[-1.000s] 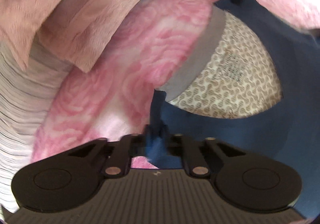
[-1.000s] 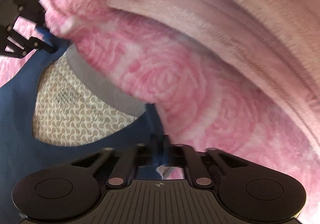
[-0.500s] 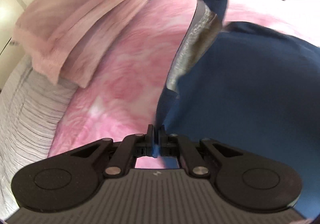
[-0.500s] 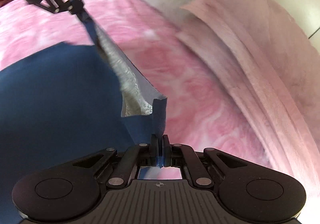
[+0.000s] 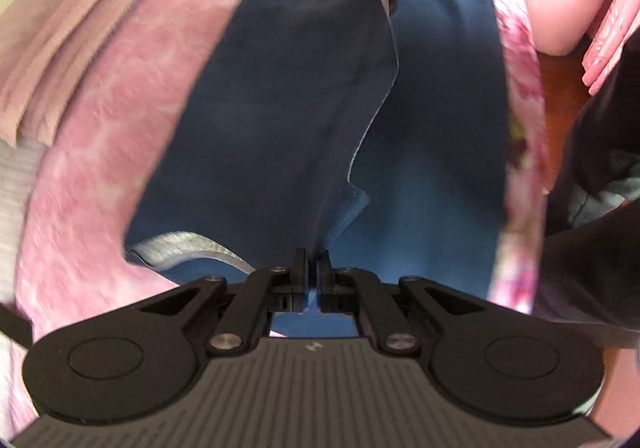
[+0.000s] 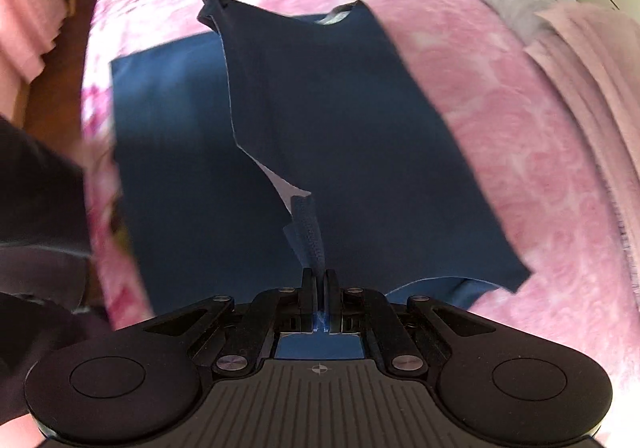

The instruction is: Fold clothes

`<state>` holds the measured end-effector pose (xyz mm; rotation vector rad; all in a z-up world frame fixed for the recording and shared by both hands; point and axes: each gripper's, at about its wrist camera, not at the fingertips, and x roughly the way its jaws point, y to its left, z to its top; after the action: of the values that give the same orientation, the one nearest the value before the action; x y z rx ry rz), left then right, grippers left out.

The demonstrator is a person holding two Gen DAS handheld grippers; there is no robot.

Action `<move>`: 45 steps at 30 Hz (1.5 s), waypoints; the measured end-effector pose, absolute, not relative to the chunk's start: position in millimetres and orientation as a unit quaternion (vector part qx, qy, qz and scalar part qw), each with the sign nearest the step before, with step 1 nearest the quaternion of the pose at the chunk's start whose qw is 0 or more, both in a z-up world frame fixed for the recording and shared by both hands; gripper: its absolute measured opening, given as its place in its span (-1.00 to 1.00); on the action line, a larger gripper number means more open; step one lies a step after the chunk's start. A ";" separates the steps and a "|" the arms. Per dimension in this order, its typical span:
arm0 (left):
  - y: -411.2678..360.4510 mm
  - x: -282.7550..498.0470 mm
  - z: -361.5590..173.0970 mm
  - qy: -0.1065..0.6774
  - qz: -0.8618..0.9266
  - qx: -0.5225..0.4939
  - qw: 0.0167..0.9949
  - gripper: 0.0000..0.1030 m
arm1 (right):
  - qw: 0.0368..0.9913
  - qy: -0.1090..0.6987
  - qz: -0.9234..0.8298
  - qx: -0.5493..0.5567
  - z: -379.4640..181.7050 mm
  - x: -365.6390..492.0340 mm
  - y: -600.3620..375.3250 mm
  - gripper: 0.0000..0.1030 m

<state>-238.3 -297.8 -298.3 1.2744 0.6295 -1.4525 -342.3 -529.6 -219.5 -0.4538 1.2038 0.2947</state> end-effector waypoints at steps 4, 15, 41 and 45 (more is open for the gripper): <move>-281.9 -283.8 -319.1 0.268 -0.581 0.547 0.539 -0.98 | 0.795 0.549 0.137 -0.220 -243.3 -372.1 -512.8 -0.99; -258.3 -346.4 -350.6 0.200 -0.538 0.601 0.557 -0.99 | 0.804 0.535 0.122 -0.229 -286.0 -417.3 -496.0 -0.99; -248.5 -373.8 -397.0 0.141 -0.516 0.650 0.539 -1.00 | 0.783 0.549 0.120 -0.265 -322.3 -439.7 -480.9 -0.98; -240.5 -376.3 -390.1 0.166 -0.524 0.649 0.526 -0.99 | 0.780 0.554 0.117 -0.266 -314.1 -450.7 -479.9 -0.97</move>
<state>-376.3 -240.5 -390.1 1.5509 0.3975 -1.2537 -450.7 -479.9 -314.1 -0.5755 1.1966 0.2529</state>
